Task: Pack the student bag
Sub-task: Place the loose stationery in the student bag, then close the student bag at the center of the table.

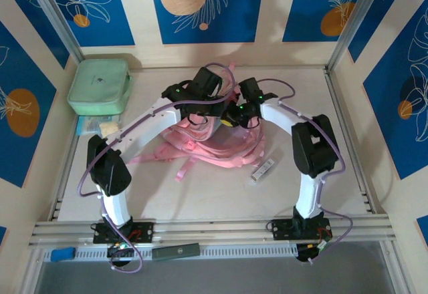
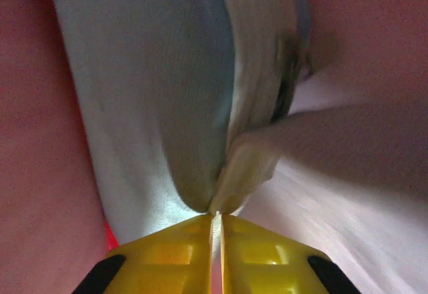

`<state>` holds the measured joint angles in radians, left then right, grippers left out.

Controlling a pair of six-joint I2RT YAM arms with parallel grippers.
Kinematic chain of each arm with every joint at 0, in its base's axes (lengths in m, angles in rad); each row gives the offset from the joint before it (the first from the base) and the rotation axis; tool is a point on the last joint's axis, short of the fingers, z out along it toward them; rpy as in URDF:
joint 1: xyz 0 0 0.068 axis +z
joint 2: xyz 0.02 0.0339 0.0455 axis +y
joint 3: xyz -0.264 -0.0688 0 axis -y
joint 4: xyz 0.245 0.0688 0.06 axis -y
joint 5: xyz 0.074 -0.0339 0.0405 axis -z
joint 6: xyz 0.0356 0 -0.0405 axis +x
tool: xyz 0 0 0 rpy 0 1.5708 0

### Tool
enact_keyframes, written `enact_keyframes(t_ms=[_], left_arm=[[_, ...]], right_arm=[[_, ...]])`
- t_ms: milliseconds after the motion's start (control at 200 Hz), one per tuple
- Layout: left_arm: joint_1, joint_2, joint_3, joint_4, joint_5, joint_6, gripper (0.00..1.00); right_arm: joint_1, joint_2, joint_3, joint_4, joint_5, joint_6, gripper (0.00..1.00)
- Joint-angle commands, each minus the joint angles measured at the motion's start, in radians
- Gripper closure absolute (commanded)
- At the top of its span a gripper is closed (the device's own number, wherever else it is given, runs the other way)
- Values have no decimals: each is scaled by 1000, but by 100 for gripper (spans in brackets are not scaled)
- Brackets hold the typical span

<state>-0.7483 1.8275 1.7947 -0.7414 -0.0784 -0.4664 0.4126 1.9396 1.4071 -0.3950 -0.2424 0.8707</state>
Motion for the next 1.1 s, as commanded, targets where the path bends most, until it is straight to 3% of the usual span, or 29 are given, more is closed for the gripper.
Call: enact_keyframes(t_ms=[0, 160, 335, 420, 525, 600, 735, 900, 1030, 1095], left_arm=[[-3, -77, 20, 82, 18, -7, 100], [-1, -88, 3, 76, 6, 3, 100], [-1, -100, -31, 91, 32, 4, 100], [0, -103, -68, 111, 71, 0, 90], [2, -101, -124, 121, 233, 66, 63], [5, -126, -180, 101, 252, 56, 49], [14, -313, -422, 308, 403, -24, 35], [76, -562, -754, 519, 293, -190, 26], [211, -588, -912, 551, 277, -390, 27], [256, -582, -987, 654, 302, -461, 27]], right_arm=[[37, 49, 71, 113, -24, -6, 93], [25, -52, 23, 97, 6, -101, 89], [-69, -276, -210, 117, -23, -106, 80], [-122, -381, -294, 62, -24, -133, 76], [-163, -498, -353, -51, 26, -185, 71], [-166, -560, -362, -146, 79, -235, 68], [-112, -643, -384, -244, 191, -282, 64], [36, -648, -366, -328, 294, -246, 61], [187, -619, -348, -320, 397, -186, 56], [244, -587, -307, -349, 448, -145, 55]])
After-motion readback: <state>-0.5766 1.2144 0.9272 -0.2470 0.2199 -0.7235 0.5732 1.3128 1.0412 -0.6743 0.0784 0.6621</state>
